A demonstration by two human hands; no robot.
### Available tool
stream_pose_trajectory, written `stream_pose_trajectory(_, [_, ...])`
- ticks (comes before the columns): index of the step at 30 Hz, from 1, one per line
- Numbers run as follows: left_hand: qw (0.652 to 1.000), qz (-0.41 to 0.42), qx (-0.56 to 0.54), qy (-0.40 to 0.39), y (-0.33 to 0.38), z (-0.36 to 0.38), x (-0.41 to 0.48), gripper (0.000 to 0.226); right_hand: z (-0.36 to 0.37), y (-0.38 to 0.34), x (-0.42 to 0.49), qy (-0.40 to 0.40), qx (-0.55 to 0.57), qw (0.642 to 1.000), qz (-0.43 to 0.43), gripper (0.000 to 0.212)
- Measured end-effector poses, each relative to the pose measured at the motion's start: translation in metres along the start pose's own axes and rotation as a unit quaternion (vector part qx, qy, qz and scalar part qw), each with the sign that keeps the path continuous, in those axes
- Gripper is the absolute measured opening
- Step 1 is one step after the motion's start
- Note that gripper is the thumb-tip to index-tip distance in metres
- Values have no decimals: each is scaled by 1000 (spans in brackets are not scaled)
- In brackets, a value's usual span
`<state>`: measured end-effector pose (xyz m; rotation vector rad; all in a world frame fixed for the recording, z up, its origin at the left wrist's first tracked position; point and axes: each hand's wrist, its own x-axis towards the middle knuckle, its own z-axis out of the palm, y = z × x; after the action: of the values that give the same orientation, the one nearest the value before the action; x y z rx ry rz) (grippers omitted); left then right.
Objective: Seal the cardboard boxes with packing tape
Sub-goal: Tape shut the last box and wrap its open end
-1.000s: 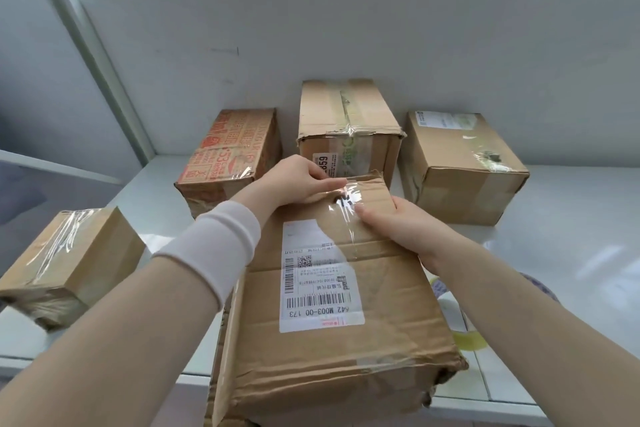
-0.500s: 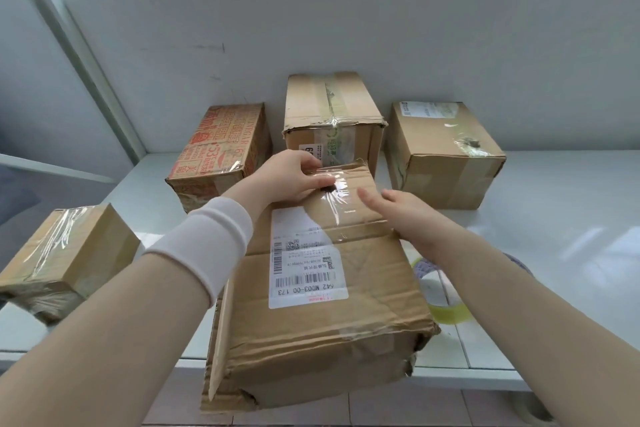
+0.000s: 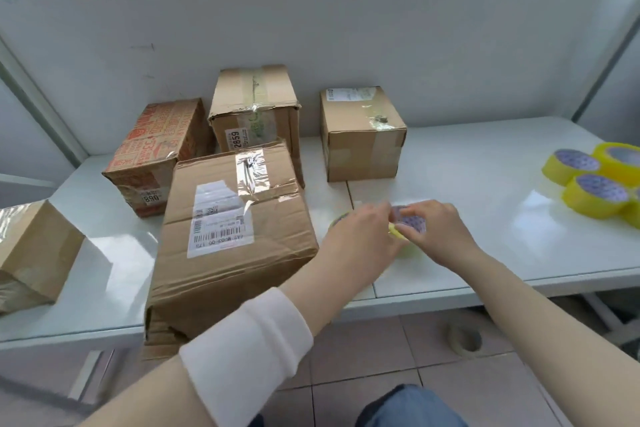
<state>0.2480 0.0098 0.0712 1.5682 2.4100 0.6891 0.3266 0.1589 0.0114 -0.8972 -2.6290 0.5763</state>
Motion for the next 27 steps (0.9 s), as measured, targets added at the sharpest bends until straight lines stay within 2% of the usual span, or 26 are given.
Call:
stream_pose_trajectory(3, [997, -71, 12, 0, -5, 42, 6, 46, 13, 5, 9, 1, -46, 999, -12, 36])
stream_pose_trajectory(5, [993, -116, 9, 29, -14, 57, 13, 48, 20, 11, 17, -17, -67, 998, -2, 36])
stream_pose_trajectory(7, [986, -158, -28, 51, -21, 65, 20, 46, 24, 15, 22, -40, -68, 997, 15, 35])
stream_pose_trajectory(11, [975, -209, -69, 40, -32, 76, 26, 32, 29, 15, 26, -60, -11, 997, 42, 31])
stream_pose_trajectory(15, [973, -179, -115, 94, -37, 78, 24, 11, 32, 13, 27, -52, 51, 996, 46, 28])
stream_pose_trajectory(18, [961, -151, -187, 140, -32, 69, 19, 9, 24, 8, 26, -30, 97, 994, 31, 23])
stream_pose_trajectory(19, [955, -143, -211, 150, -29, 65, 17, 11, 17, 6, 26, -28, 143, 989, 34, 22])
stream_pose_trajectory(22, [932, -134, -304, 149, -22, 52, 10, 13, -15, -5, 19, -79, 324, 941, 56, 21])
stream_pose_trajectory(24, [919, -126, -347, 137, -18, 46, 4, 10, -31, -12, 13, -110, 365, 923, 56, 20])
stream_pose_trajectory(27, [907, -120, -387, 120, -12, 35, -6, 18, -43, -25, 0, -91, 382, 918, 62, 15])
